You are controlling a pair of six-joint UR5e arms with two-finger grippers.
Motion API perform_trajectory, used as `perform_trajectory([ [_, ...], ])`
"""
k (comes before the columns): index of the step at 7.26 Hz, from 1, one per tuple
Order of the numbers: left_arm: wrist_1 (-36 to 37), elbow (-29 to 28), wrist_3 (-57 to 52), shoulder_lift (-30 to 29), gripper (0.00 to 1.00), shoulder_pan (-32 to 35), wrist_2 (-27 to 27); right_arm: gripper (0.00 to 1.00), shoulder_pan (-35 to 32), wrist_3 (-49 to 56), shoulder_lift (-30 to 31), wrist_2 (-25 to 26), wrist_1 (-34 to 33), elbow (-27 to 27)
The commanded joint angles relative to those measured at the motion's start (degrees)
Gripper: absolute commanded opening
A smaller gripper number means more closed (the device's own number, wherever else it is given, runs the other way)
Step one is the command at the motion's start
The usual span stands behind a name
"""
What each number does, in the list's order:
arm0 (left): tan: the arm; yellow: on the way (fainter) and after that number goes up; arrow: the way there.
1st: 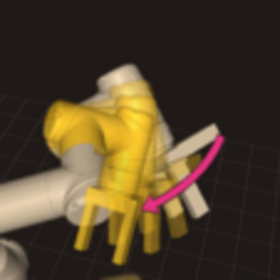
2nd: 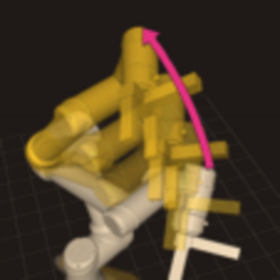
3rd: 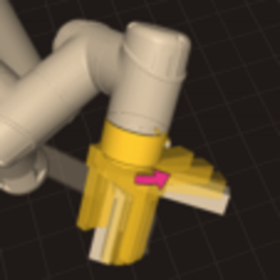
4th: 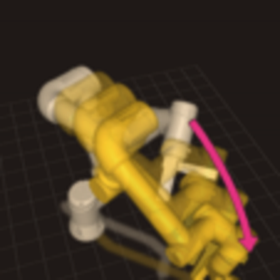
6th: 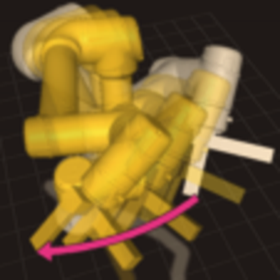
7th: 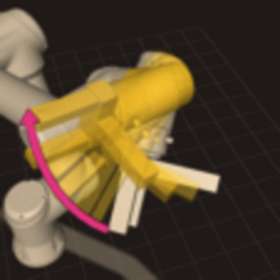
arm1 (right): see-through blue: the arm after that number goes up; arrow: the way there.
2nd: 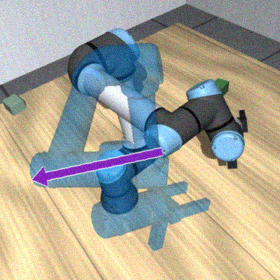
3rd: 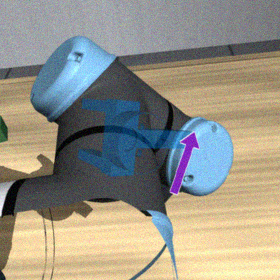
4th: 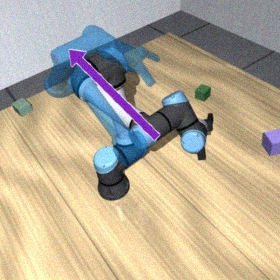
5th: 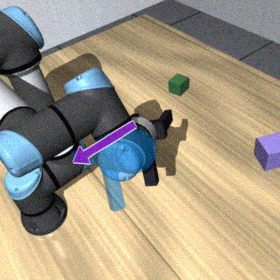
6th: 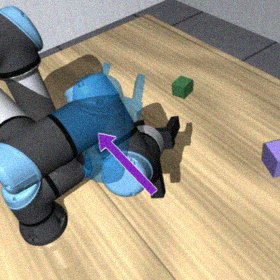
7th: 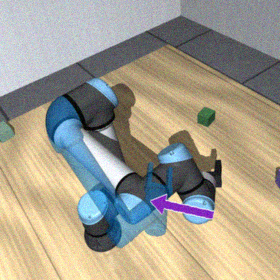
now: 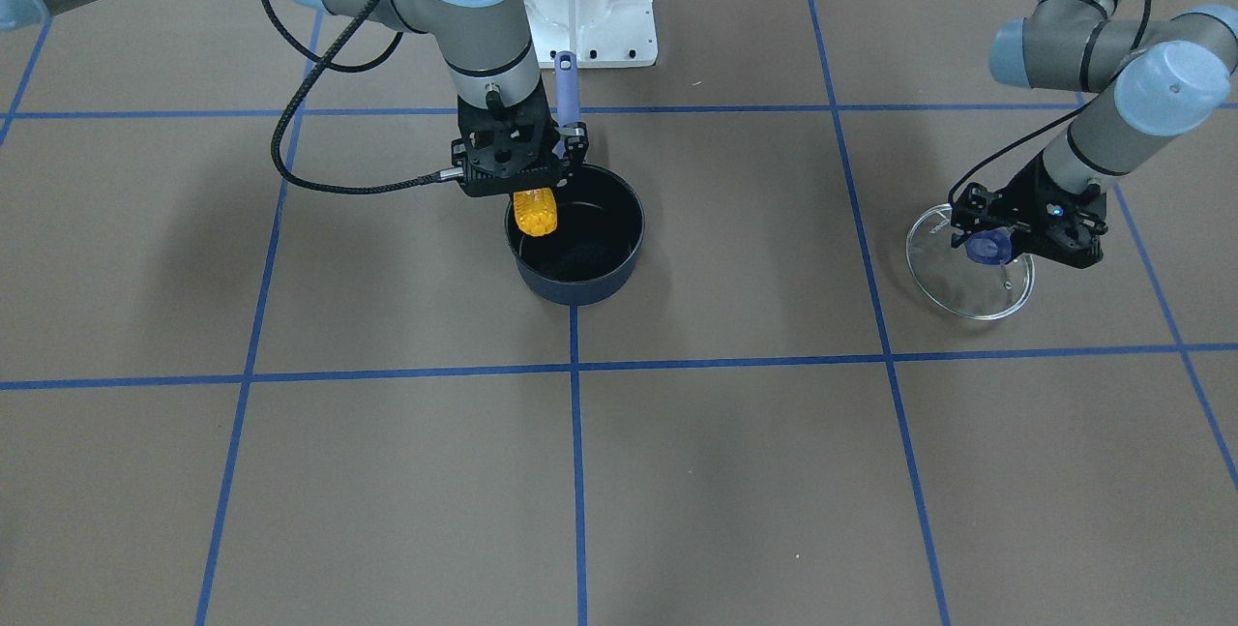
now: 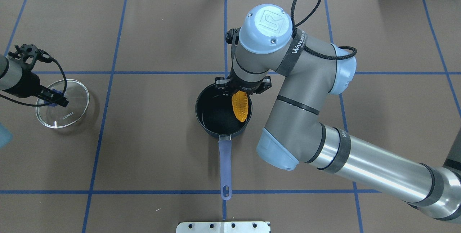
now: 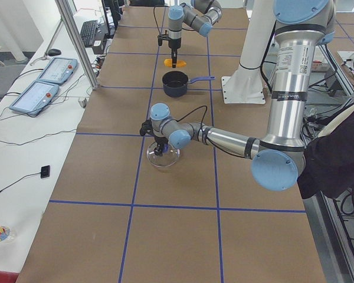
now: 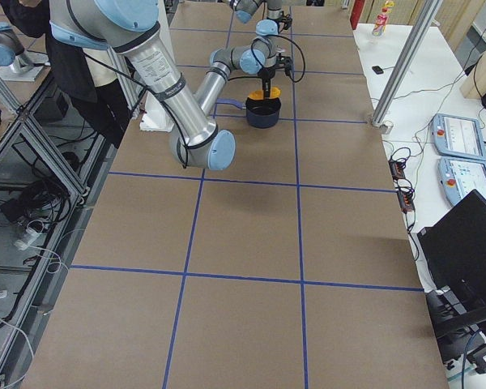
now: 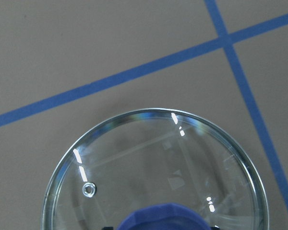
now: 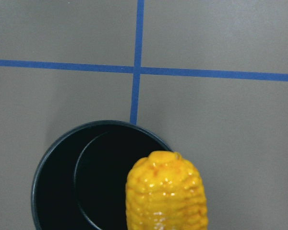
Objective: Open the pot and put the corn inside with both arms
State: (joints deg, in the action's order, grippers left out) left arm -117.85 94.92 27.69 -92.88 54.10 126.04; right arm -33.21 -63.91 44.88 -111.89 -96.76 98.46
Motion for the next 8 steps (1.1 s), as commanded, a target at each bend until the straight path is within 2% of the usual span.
perform_trajectory([
  [1,-0.6,-0.5,-0.5,0.8,0.53,0.0,-0.4,0.2,0.3,-0.2,-0.7,0.3,0.1,-0.5],
  [2,-0.5,-0.5,-0.5,0.8,0.53,0.0,-0.4,0.2,0.4,-0.2,-0.7,0.3,0.1,-0.6],
  [3,-0.5,-0.9,-0.6,0.8,0.57,0.0,-0.6,0.2,0.5,-0.2,-0.7,0.3,0.2,-0.6],
  [4,-0.5,-1.0,-0.6,0.7,0.67,0.0,-0.6,0.2,0.5,-0.2,-0.7,0.3,0.3,-0.7],
  [6,-0.5,-0.9,-0.6,0.8,0.73,0.0,-0.6,0.2,0.5,-0.2,-0.7,0.3,0.3,-1.2],
  [7,-0.5,-0.8,-0.6,0.7,0.86,0.0,-0.4,0.2,0.9,-0.2,-0.7,0.4,0.6,-2.1],
  [8,-0.5,-0.5,-0.5,0.7,0.91,0.1,-0.1,0.2,1.0,-0.1,-0.9,0.8,0.7,-2.7],
])
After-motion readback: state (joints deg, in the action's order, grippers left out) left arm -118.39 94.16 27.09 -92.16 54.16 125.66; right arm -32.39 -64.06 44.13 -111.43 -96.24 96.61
